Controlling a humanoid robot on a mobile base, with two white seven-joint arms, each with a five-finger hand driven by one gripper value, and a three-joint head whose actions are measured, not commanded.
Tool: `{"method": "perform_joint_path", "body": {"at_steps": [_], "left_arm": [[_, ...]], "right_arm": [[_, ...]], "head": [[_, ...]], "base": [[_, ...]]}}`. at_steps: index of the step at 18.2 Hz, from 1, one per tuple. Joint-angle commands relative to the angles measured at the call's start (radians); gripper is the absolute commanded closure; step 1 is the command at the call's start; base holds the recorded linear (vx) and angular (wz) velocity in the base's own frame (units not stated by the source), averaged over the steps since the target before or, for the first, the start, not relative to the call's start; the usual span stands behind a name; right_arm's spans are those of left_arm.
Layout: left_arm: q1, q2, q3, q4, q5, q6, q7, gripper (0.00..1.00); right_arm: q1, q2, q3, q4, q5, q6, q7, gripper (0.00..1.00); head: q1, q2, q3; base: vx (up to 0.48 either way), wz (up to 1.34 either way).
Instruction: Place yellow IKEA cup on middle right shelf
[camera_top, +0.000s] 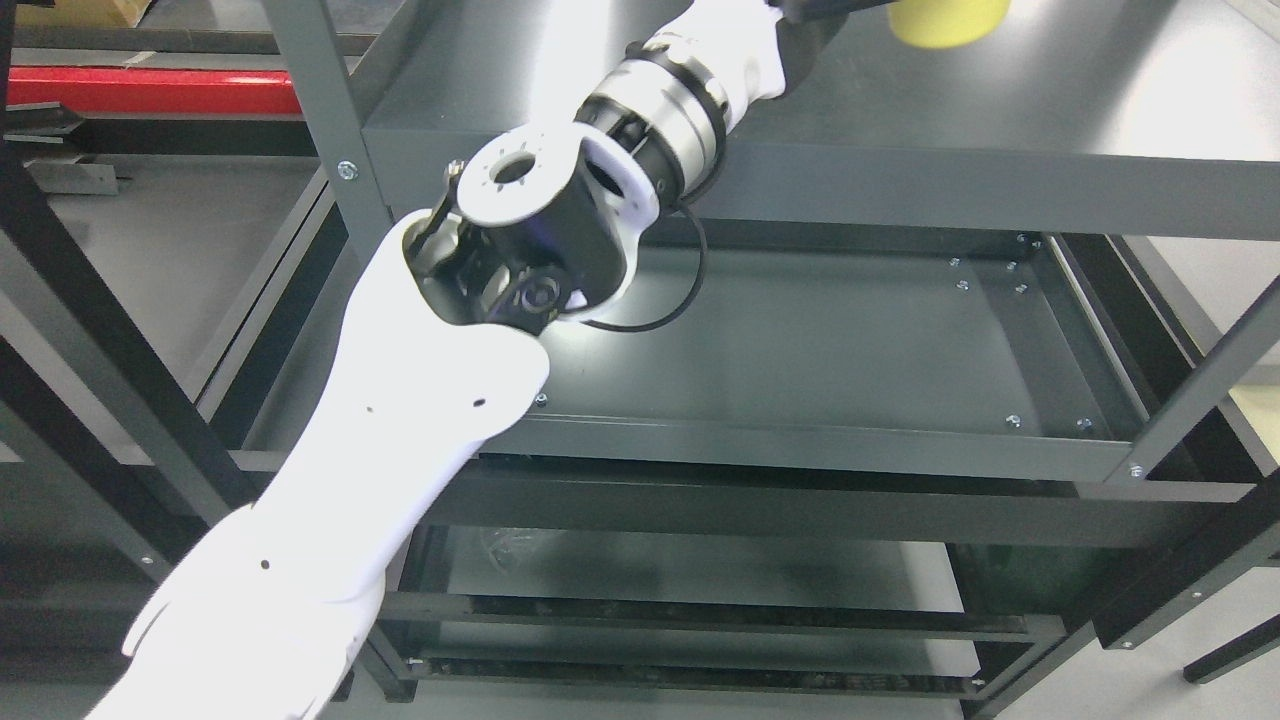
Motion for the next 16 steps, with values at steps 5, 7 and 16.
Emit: {"method": "perform_joint_path", "body": {"at_steps": [5,7,16], "left_arm": [[-0.142,0.017,-0.05,0.291,-0.021,0.08,0.02,0.87],[-0.143,0.017,-0.079,0.291,-0.023,0.083,0.02,0.74],[-0.136,0.017,-0.108,0.283,-0.023,0.121,0.007,0.24]], "right_arm": [[0.014,-0.017,0.017,0.0,-0.025,0.001,-0.003,0.01],[0.014,-0.017,0.017,0.0,-0.025,0.001,-0.003,0.01],[0.014,-0.017,0.017,0.0,-0.025,0.001,-0.003,0.01]], "head": [[0.0,0.0,0.0],[0.0,0.0,0.0],[0.0,0.0,0.0]], "base": [[0.0,0.0],[0.0,0.0],[0.0,0.0]]}}
